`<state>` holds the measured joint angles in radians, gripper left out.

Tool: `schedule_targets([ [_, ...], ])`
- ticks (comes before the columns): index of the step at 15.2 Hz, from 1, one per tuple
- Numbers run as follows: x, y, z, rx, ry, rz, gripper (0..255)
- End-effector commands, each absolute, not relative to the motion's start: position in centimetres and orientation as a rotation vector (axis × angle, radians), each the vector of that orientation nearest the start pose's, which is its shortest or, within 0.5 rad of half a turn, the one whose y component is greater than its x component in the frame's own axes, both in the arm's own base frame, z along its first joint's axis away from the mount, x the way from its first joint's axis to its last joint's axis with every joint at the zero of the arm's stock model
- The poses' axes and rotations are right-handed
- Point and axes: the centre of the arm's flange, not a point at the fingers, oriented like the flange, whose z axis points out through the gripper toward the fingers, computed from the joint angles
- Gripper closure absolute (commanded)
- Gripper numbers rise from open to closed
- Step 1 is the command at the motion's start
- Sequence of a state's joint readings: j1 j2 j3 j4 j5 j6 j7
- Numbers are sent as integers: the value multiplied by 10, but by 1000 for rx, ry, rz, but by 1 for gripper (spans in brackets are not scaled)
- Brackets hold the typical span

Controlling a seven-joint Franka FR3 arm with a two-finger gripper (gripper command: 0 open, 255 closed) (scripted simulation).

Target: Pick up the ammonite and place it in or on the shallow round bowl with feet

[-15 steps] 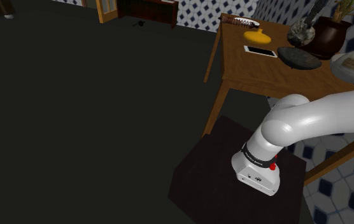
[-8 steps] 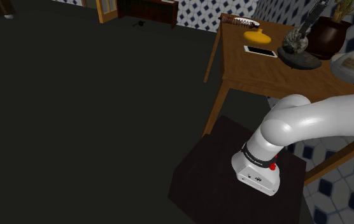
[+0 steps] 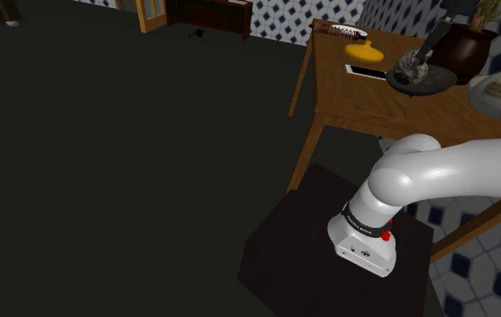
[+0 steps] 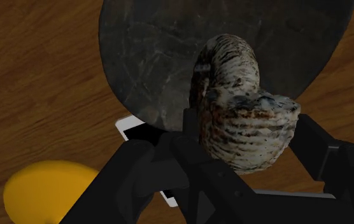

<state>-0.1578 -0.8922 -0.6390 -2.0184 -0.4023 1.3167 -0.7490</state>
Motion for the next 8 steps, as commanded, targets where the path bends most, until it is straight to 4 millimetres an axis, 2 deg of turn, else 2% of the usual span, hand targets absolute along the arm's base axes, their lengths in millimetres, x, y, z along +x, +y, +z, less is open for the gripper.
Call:
schedule_targets([
  [1, 92, -337, 657, -3087, -35, -142, 255],
  [5, 92, -337, 657, -3087, -35, -142, 255],
  [6, 92, -337, 657, -3087, -35, -142, 0],
  [8, 92, -337, 657, -3087, -35, -142, 0],
])
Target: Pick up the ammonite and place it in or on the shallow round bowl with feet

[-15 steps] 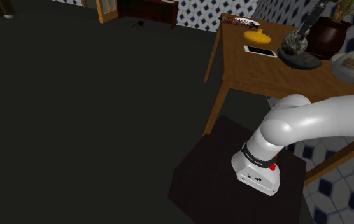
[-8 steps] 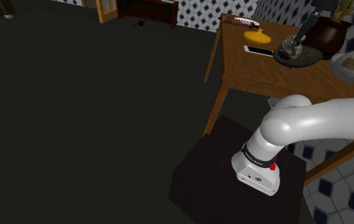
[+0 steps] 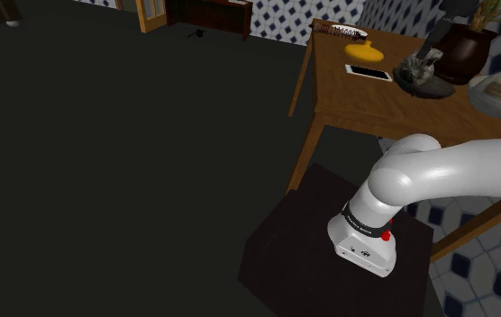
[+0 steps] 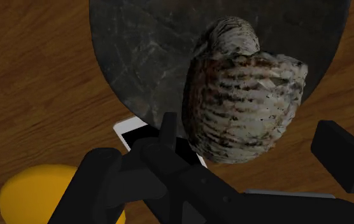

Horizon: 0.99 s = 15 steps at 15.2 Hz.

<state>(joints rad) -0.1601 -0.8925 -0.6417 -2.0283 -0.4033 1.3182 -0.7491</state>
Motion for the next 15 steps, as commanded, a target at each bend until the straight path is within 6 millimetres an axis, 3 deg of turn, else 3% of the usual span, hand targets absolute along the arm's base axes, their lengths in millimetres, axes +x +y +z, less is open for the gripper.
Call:
schedule_targets([
  [1, 92, -337, 656, -3087, -35, -142, 0],
  [3, 92, -337, 657, -3087, -35, -142, 0],
  [7, 87, -340, 707, -3087, -35, -142, 0],
  [15, 87, -340, 706, -3087, -35, -142, 0],
])
